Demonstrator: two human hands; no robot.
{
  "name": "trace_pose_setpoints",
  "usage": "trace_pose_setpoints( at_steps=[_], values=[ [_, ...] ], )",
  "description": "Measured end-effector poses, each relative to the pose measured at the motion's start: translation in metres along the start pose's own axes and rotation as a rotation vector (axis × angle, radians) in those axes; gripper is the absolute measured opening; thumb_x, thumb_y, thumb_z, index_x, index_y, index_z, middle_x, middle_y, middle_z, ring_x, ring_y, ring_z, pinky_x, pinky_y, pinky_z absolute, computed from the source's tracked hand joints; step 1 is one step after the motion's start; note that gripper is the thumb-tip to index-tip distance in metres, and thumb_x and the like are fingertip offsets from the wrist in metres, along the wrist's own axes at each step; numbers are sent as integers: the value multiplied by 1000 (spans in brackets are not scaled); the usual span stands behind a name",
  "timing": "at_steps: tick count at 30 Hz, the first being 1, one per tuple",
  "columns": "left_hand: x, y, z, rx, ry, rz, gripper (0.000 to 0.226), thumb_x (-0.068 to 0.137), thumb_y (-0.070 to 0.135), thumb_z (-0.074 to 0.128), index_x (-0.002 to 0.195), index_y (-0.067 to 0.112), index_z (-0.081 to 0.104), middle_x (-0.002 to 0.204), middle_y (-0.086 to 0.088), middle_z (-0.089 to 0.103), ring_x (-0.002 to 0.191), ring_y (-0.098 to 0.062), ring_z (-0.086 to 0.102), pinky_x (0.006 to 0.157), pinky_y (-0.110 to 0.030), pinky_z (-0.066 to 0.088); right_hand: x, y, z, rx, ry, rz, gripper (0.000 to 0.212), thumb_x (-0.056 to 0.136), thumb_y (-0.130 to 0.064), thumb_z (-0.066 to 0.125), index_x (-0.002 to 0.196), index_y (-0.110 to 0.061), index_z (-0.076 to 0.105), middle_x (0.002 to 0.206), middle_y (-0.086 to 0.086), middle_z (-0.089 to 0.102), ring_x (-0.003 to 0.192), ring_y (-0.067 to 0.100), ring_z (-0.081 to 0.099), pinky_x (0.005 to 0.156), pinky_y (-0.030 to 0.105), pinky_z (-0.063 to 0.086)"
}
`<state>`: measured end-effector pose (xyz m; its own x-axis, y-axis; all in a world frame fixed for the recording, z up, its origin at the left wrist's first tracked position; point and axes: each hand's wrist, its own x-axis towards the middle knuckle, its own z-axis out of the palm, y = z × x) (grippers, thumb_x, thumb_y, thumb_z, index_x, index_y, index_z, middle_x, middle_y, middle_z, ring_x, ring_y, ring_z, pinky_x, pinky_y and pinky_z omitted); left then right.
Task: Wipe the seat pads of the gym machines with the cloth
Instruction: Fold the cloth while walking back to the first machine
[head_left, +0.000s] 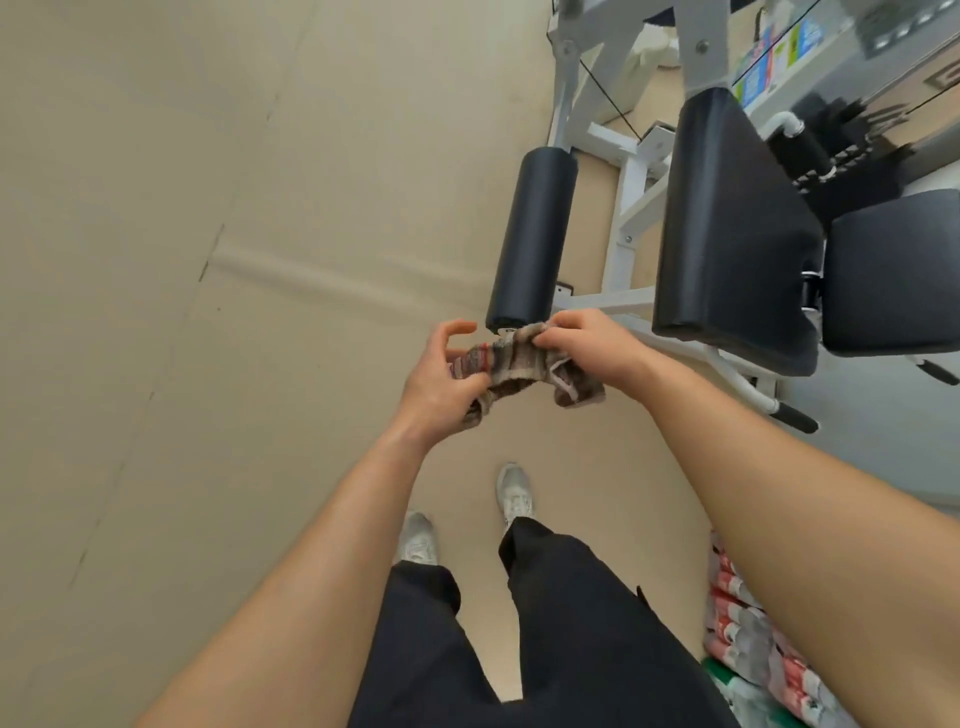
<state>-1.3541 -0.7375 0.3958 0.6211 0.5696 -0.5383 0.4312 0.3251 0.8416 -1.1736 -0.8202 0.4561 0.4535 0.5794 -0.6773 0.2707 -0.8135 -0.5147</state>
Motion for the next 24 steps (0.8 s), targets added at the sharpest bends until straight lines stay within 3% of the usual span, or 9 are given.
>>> trace_pose_setpoints(
  at_steps=[4,7,10,14,18,21,24],
  values=[
    [-17,41,-38,-35,114,33,9,90,28,70,99,32,70,92,-6,75,81,-20,71,75,-35,59,-20,-36,-9,160,-57,45,25,96,-48,60,95,-26,72,98,4,74,88,20,72,75,31,54],
    [-20,77,-53,-24,138,12,15,91,36,69,96,24,74,92,-2,77,80,-14,70,69,-31,57,-27,-55,-19,210,-55,58,34,91,-62,58,100,-32,70,107,-1,73,97,19,70,86,35,54],
    [-13,115,-63,40,131,-8,23,92,42,66,95,20,75,89,2,75,78,-13,67,66,-27,50,-29,-72,-33,247,-85,32,52,84,-71,59,119,-32,66,121,-4,68,111,18,64,100,39,50],
    [15,162,-75,41,105,-32,28,96,44,61,89,19,73,84,1,73,76,-14,64,69,-28,50,-17,-99,-51,250,-179,-50,29,86,-56,69,110,-46,59,117,-8,68,111,14,63,95,36,48],
    [57,204,-87,61,-7,-66,37,94,55,59,97,21,74,81,3,73,67,-16,60,57,-25,43,14,-125,-67,309,-125,-131,40,83,-44,79,119,-42,61,112,-12,70,108,8,64,92,29,49],
    [83,240,-96,119,-88,-70,33,94,47,62,107,20,75,69,7,67,51,-7,53,39,-18,35,43,-150,-81,317,-41,-188,55,81,-40,81,131,-30,61,117,-8,69,106,9,65,89,27,51],
    [108,272,-107,159,-218,-63,26,81,29,65,102,21,78,71,-1,67,60,-19,46,47,-21,28,73,-172,-100,304,43,-182,58,85,-36,77,138,-26,57,123,-7,63,108,11,63,97,33,49]
  ],
)
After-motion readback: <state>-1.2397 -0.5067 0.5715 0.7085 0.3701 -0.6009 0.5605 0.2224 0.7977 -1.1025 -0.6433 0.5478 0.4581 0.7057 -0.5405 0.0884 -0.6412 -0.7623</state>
